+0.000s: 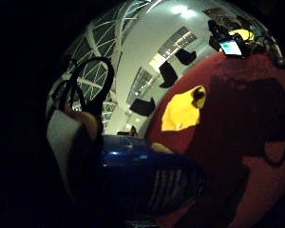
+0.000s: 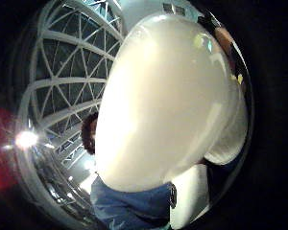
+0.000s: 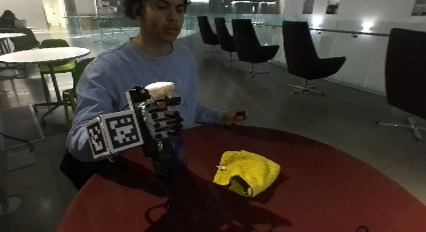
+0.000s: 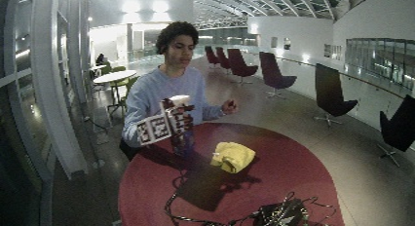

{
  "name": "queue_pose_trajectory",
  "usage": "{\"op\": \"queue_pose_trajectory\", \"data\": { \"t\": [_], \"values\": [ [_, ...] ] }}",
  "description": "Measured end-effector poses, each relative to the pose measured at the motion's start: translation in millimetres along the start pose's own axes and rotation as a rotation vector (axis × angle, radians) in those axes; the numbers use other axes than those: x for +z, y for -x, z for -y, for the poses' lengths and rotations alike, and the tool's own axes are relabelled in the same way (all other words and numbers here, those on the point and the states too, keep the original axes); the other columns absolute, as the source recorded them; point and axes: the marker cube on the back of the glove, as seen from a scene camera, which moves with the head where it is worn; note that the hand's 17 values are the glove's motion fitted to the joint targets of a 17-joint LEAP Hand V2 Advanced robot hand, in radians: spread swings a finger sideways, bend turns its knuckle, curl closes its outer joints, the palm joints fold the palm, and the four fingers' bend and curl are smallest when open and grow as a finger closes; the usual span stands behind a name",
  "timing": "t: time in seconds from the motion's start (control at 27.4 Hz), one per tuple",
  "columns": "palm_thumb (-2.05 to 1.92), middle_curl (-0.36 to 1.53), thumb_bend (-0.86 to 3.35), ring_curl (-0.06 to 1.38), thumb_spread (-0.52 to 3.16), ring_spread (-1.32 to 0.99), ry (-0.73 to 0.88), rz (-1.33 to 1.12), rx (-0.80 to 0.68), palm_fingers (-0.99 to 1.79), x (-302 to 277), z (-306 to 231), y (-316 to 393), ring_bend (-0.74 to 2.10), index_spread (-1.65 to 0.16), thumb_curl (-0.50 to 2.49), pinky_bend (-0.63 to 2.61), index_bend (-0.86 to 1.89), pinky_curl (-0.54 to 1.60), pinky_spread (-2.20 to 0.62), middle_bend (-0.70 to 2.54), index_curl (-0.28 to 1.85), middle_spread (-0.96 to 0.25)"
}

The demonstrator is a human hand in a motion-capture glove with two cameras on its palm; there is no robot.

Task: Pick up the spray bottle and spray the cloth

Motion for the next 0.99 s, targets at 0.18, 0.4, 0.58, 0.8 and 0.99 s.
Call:
{"op": "queue_pose_trajectory", "data": {
  "t": [0.18, 0.4, 0.58, 0.8, 0.99],
  "values": [
    [0.65, 0.23, 0.38, 0.24, 0.51, -0.07, 0.026, -0.024, -0.006, 1.21, 6, -1, 0, 0.85, -0.21, 0.20, 0.53, -0.08, 0.18, -0.07, 0.74, 0.00, -0.04],
    [0.65, 0.32, 0.32, 0.32, 0.72, -0.08, 0.094, -0.082, 0.036, 1.03, 13, -12, -12, 0.87, -0.28, 0.25, 0.53, -0.03, 0.25, -0.05, 0.82, 0.00, -0.06],
    [0.57, 0.31, 0.22, 0.32, 0.87, -0.05, -0.126, -0.066, 0.047, 0.59, -21, -41, -19, 0.68, -0.32, 0.24, 0.50, 0.11, 0.28, 0.12, 0.66, 0.07, -0.05],
    [0.54, 0.31, 0.15, 0.28, 0.96, -0.03, -0.288, -0.121, 0.049, 0.62, -88, -89, -11, 0.61, -0.35, 0.25, 0.46, 0.14, 0.26, 0.19, 0.59, 0.10, -0.04],
    [0.53, 0.31, 0.10, 0.28, 1.00, -0.02, -0.219, -0.183, 0.068, 0.64, -85, -114, -20, 0.60, -0.35, 0.25, 0.44, 0.12, 0.27, 0.21, 0.55, 0.12, -0.04]
  ]
}}
